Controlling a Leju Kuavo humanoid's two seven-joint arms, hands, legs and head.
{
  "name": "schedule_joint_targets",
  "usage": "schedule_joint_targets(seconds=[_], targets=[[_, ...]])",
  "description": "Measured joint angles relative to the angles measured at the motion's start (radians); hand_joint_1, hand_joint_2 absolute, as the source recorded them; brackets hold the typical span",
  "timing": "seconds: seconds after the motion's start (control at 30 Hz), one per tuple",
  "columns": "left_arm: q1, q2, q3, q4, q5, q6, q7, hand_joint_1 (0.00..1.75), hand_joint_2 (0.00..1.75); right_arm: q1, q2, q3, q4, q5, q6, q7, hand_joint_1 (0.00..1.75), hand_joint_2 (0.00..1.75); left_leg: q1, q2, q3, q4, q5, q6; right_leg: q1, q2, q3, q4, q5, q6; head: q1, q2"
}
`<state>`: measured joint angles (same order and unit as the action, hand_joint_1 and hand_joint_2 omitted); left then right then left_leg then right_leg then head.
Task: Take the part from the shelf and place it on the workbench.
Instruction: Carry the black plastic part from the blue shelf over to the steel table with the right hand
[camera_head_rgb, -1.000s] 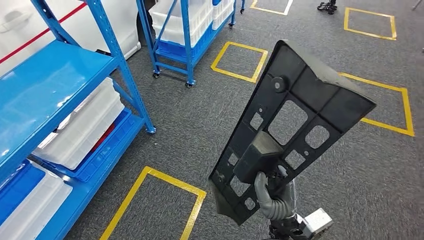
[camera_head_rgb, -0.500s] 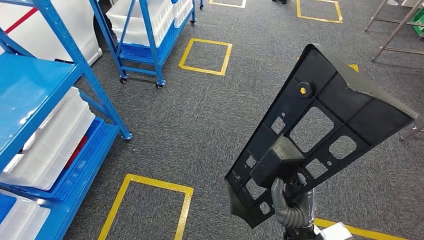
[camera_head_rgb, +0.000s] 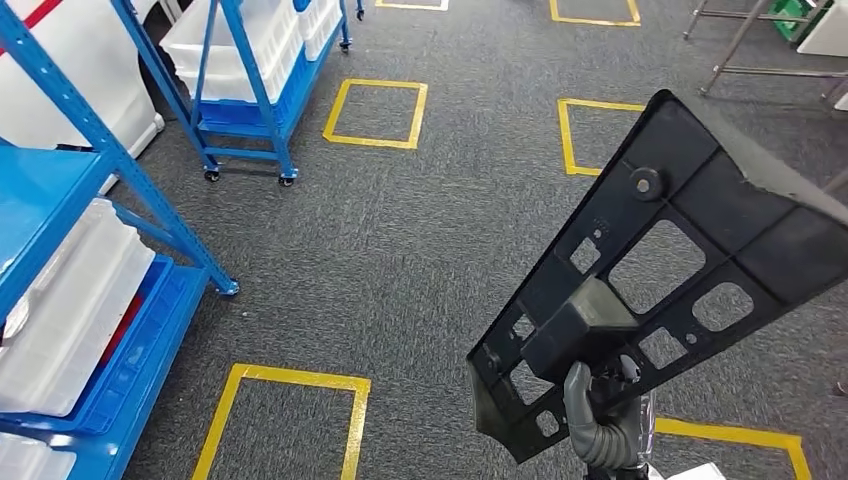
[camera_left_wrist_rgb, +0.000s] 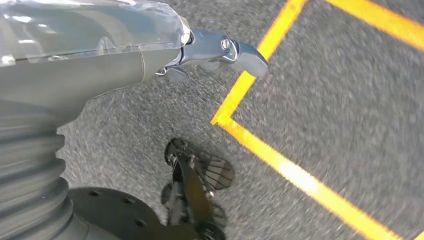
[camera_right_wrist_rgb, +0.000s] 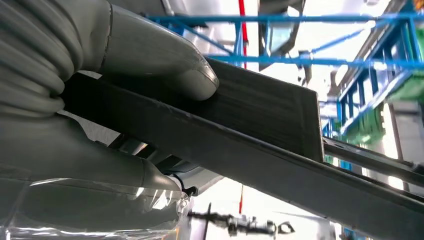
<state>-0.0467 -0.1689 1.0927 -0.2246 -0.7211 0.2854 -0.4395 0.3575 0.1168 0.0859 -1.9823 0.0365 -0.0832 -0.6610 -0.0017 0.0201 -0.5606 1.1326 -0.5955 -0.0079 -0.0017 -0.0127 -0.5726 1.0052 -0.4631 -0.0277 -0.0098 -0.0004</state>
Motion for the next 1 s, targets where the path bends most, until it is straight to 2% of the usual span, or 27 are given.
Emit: schedule_joint_targets(seconds=[0.03,0.1,0.13,0.17,0.2,0.23,0.27,0.3,0.33,0.37,0.4,0.43,0.47,0.5,0.57,0.6,0.63,0.67,0.7,0.73,0.77,0.83,0.87,0.9,0.93,0.97,1.0], targets=[[0.001,0.001,-0.001,0.000,0.000,-0.001,0.000,0.00,1.75,0.002,0.001,0.000,-0.001,0.000,0.000,-0.001,1.75,1.75,0.001,-0.004,-0.013,0.029,-0.015,-0.001,0.000,0.005,-0.001,0.000,0.000,-0.001,0.000,0.000],[0.004,0.004,-0.003,0.000,0.000,-0.006,0.001,0.00,1.75,0.014,0.003,-0.006,-0.004,-0.001,0.000,-0.006,1.75,1.75,0.003,-0.012,-0.058,0.131,-0.050,-0.004,0.000,0.032,-0.003,0.002,0.003,-0.001,0.000,0.000],[0.005,0.006,-0.004,0.000,0.000,-0.010,0.001,0.00,1.75,0.021,0.005,-0.010,-0.006,-0.001,0.000,-0.009,1.75,1.75,0.005,-0.014,-0.058,0.133,-0.036,-0.005,0.000,0.051,-0.004,0.005,0.003,-0.001,0.000,0.000],[0.006,0.011,-0.006,0.000,-0.001,-0.014,0.001,0.00,1.75,0.028,0.007,-0.014,-0.010,-0.002,0.000,-0.012,1.75,1.75,0.009,-0.039,-0.038,0.082,-0.005,-0.004,-0.002,0.082,-0.010,0.012,0.005,0.007,0.000,0.000],[0.005,0.015,-0.008,0.000,-0.004,-0.016,0.001,0.00,1.75,0.035,0.009,-0.021,-0.015,-0.002,0.002,-0.013,1.75,1.75,0.012,-0.050,-0.004,0.002,0.036,0.005,-0.003,0.096,-0.020,0.022,0.004,0.019,0.001,0.000],[0.004,0.018,-0.009,0.000,-0.006,-0.018,0.001,0.00,1.75,0.040,0.011,-0.027,-0.021,-0.002,0.004,-0.014,1.75,1.75,0.014,-0.057,0.028,-0.077,0.074,0.016,-0.004,0.095,-0.036,0.044,-0.006,0.033,0.001,0.000],[0.004,0.021,-0.010,0.000,-0.010,-0.019,0.001,0.00,1.75,0.043,0.013,-0.034,-0.027,-0.002,0.006,-0.015,1.75,1.75,0.015,-0.060,0.046,-0.126,0.093,0.026,-0.005,0.081,-0.060,0.082,-0.026,0.047,0.001,0.000],[0.004,0.022,-0.011,0.000,-0.014,-0.019,0.002,0.00,1.75,0.046,0.014,-0.040,-0.030,-0.002,0.008,-0.015,1.75,1.75,0.013,-0.036,0.047,-0.131,0.098,0.035,-0.006,0.052,-0.087,0.135,-0.056,0.055,0.001,0.000],[0.006,0.023,-0.011,0.000,-0.017,-0.020,0.002,0.00,1.75,0.045,0.014,-0.043,-0.031,-0.002,0.009,-0.016,1.75,1.75,0.011,-0.020,0.045,-0.131,0.098,0.037,-0.007,0.032,-0.118,0.200,-0.089,0.059,0.001,0.000],[0.006,0.024,-0.011,0.000,-0.021,-0.020,0.004,0.00,1.75,0.046,0.015,-0.048,-0.031,-0.002,0.010,-0.016,1.75,1.75,0.009,-0.005,0.043,-0.130,0.098,0.037,-0.009,0.023,-0.145,0.259,-0.113,0.062,0.001,0.000],[0.007,0.025,-0.013,0.000,-0.025,-0.020,0.006,0.00,1.75,0.048,0.015,-0.053,-0.031,-0.002,0.011,-0.017,1.75,1.75,0.008,0.011,0.043,-0.130,0.097,0.037,-0.011,0.019,-0.159,0.294,-0.122,0.064,0.001,0.000],[0.006,0.025,-0.015,0.000,-0.029,-0.019,0.008,0.00,1.75,0.050,0.017,-0.058,-0.032,-0.002,0.013,-0.017,1.75,1.75,0.007,0.026,0.043,-0.130,0.096,0.036,-0.012,0.016,-0.154,0.291,-0.111,0.065,0.001,0.000],[0.005,0.026,-0.018,0.000,-0.032,-0.019,0.011,0.00,1.75,0.052,0.018,-0.062,-0.032,-0.002,0.014,-0.018,1.75,1.75,0.007,0.039,0.044,-0.130,0.095,0.035,-0.012,0.009,-0.128,0.248,-0.085,0.064,0.001,0.000],[0.005,0.026,-0.022,0.000,-0.035,-0.019,0.012,0.00,1.75,0.054,0.018,-0.066,-0.033,-0.002,0.016,-0.019,1.75,1.75,0.007,0.051,0.047,-0.130,0.092,0.033,-0.010,-0.007,-0.087,0.177,-0.053,0.060,0.001,0.000],[0.005,0.026,-0.028,0.000,-0.036,-0.018,0.016,0.00,1.75,0.055,0.021,-0.070,-0.036,-0.001,0.020,-0.022,1.75,1.75,0.003,0.071,0.052,-0.130,0.087,0.025,0.000,-0.045,-0.018,0.054,-0.015,0.048,0.001,0.000],[0.004,0.026,-0.030,0.000,-0.035,-0.018,0.018,0.00,1.75,0.055,0.022,-0.072,-0.037,0.001,0.023,-0.025,1.75,1.75,0.002,0.079,0.054,-0.129,0.084,0.021,0.005,-0.055,-0.003,0.025,-0.010,0.042,0.001,0.000],[0.002,0.026,-0.031,0.000,-0.034,-0.018,0.021,0.00,1.75,0.055,0.023,-0.073,-0.037,0.002,0.025,-0.027,1.75,1.75,0.001,0.088,0.056,-0.130,0.083,0.016,0.010,-0.053,-0.003,0.019,-0.012,0.037,0.001,0.000],[-0.001,0.026,-0.031,0.000,-0.033,-0.017,0.024,0.00,1.75,0.056,0.025,-0.073,-0.037,0.003,0.026,-0.029,1.75,1.75,0.001,0.098,0.060,-0.132,0.082,0.011,0.010,-0.040,-0.004,0.015,-0.009,0.031,0.001,0.000],[-0.003,0.026,-0.031,0.000,-0.032,-0.017,0.027,0.00,1.75,0.056,0.026,-0.074,-0.037,0.005,0.027,-0.030,1.75,1.75,0.003,0.098,0.062,-0.130,0.078,0.006,0.008,-0.030,-0.003,0.011,-0.007,0.026,0.001,0.000],[-0.005,0.026,-0.031,0.000,-0.031,-0.017,0.029,0.00,1.75,0.055,0.028,-0.075,-0.037,0.007,0.027,-0.031,1.75,1.75,0.004,0.083,0.060,-0.119,0.067,0.001,0.005,-0.019,-0.001,0.005,-0.003,0.019,0.001,0.000],[-0.006,0.026,-0.032,0.000,-0.029,-0.017,0.031,0.00,1.75,0.053,0.029,-0.075,-0.037,0.010,0.027,-0.031,1.75,1.75,0.005,0.058,0.048,-0.090,0.047,-0.002,0.002,-0.009,0.002,-0.001,0.000,0.013,0.001,0.000],[-0.004,0.025,-0.031,0.001,-0.025,-0.016,0.034,0.00,1.75,0.049,0.032,-0.076,-0.037,0.018,0.026,-0.031,1.75,1.75,0.007,0.005,-0.007,0.031,-0.017,-0.005,-0.001,0.014,0.003,-0.004,0.002,0.005,0.000,0.000],[-0.003,0.025,-0.031,0.001,-0.024,-0.016,0.036,0.00,1.75,0.048,0.033,-0.076,-0.036,0.022,0.024,-0.031,1.75,1.75,0.007,-0.007,-0.041,0.100,-0.044,-0.006,0.000,0.027,0.003,-0.003,0.002,0.003,0.000,0.000],[-0.002,0.025,-0.031,0.001,-0.023,-0.015,0.036,0.00,1.75,0.048,0.033,-0.075,-0.036,0.025,0.020,-0.031,1.75,1.75,0.007,-0.012,-0.066,0.148,-0.055,-0.007,0.000,0.041,0.003,-0.002,0.002,0.003,0.000,0.000],[-0.001,0.025,-0.031,0.002,-0.022,-0.014,0.035,0.00,1.75,0.049,0.033,-0.075,-0.036,0.029,0.016,-0.031,1.75,1.75,0.007,-0.013,-0.076,0.159,-0.044,-0.007,0.001,0.057,0.004,-0.001,0.002,0.003,0.000,0.000],[-0.001,0.025,-0.031,0.002,-0.021,-0.014,0.032,0.00,1.75,0.049,0.033,-0.074,-0.036,0.031,0.011,-0.031,1.75,1.75,0.008,-0.017,-0.066,0.128,-0.013,-0.007,0.000,0.072,0.005,0.002,0.001,0.004,0.000,0.000],[-0.001,0.025,-0.031,0.002,-0.021,-0.013,0.030,0.00,1.75,0.049,0.033,-0.072,-0.036,0.033,0.008,-0.031,1.75,1.75,0.010,-0.026,-0.042,0.066,0.029,-0.006,0.000,0.087,0.006,0.005,0.000,0.006,0.000,0.000]])
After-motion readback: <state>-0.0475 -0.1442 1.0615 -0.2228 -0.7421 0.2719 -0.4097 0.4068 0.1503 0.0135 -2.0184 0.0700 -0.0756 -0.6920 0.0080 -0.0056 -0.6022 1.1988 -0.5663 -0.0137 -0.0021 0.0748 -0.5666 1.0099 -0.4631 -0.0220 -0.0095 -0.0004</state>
